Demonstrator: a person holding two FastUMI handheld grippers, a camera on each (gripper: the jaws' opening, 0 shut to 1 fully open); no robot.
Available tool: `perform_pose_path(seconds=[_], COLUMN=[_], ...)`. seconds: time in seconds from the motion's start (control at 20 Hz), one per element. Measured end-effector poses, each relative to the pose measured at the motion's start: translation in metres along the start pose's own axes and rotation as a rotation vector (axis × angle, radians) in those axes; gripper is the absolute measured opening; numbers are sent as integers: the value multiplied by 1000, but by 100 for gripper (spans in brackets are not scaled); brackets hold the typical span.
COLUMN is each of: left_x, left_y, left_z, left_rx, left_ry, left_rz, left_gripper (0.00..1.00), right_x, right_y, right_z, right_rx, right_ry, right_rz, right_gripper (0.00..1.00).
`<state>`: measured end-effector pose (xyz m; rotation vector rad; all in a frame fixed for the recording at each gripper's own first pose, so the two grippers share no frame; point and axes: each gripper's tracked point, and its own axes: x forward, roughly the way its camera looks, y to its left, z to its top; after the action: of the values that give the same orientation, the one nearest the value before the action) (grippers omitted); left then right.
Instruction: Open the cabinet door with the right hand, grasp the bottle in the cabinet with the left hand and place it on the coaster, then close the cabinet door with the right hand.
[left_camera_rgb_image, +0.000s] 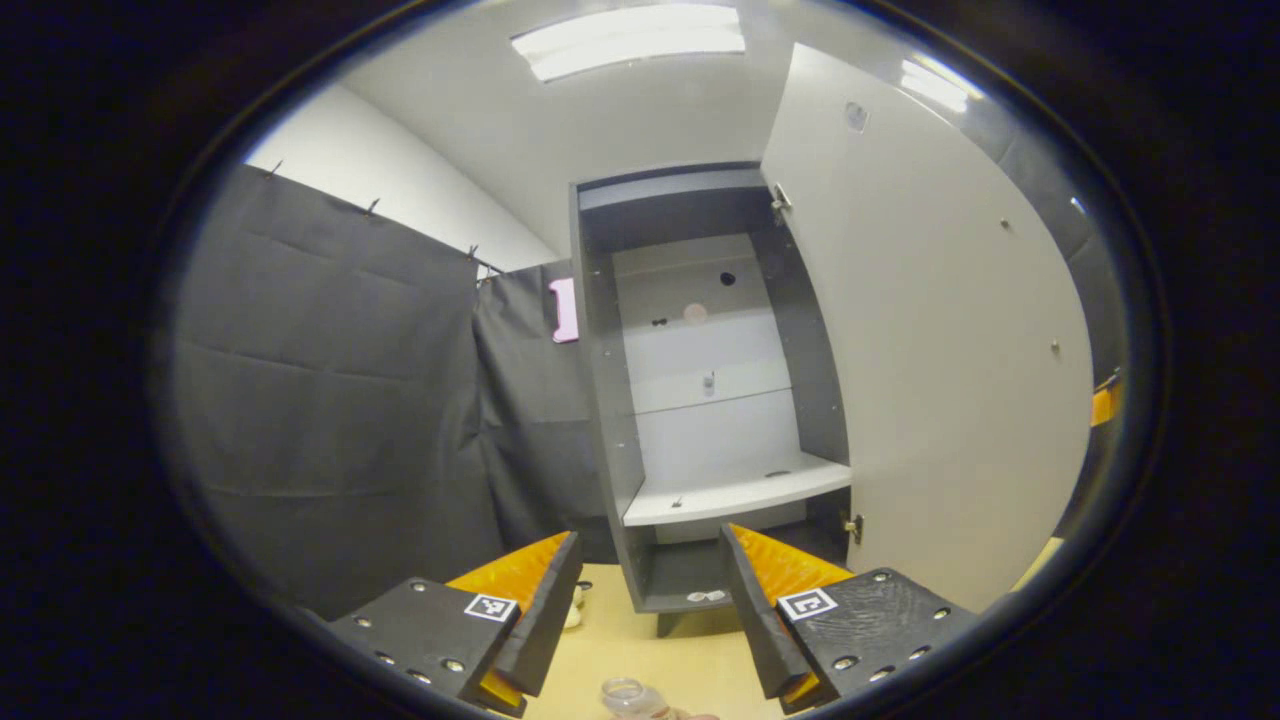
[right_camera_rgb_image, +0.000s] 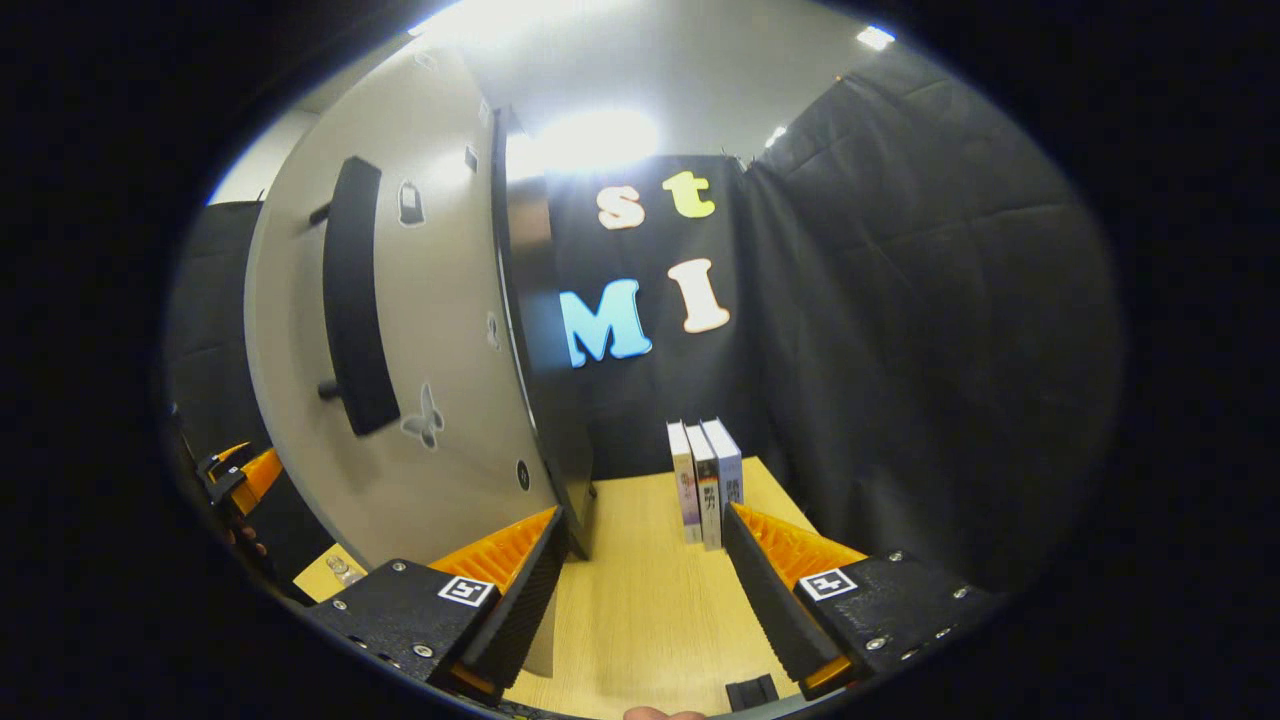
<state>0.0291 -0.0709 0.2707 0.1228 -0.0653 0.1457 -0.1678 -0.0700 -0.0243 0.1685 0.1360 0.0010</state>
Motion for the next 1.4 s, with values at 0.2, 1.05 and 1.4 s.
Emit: perform_pose_path(seconds=[0.2,1.05,1.4], left_x=[-13,-5,53], left_y=[-13,0,24], left_z=[-5,-11,-14], left_rx=[-43,-69,-74], left_ry=[81,146,116], left_rz=[-6,-147,-278], left_gripper=[79,79,79], right_x=[-7,-21,-39], right_y=[28,77,137], right_z=[44,64,56], right_rx=[-31,-77,-79], right_ry=[-106,-168,-167], right_rz=[66,31,-71], right_gripper=[95,93,93])
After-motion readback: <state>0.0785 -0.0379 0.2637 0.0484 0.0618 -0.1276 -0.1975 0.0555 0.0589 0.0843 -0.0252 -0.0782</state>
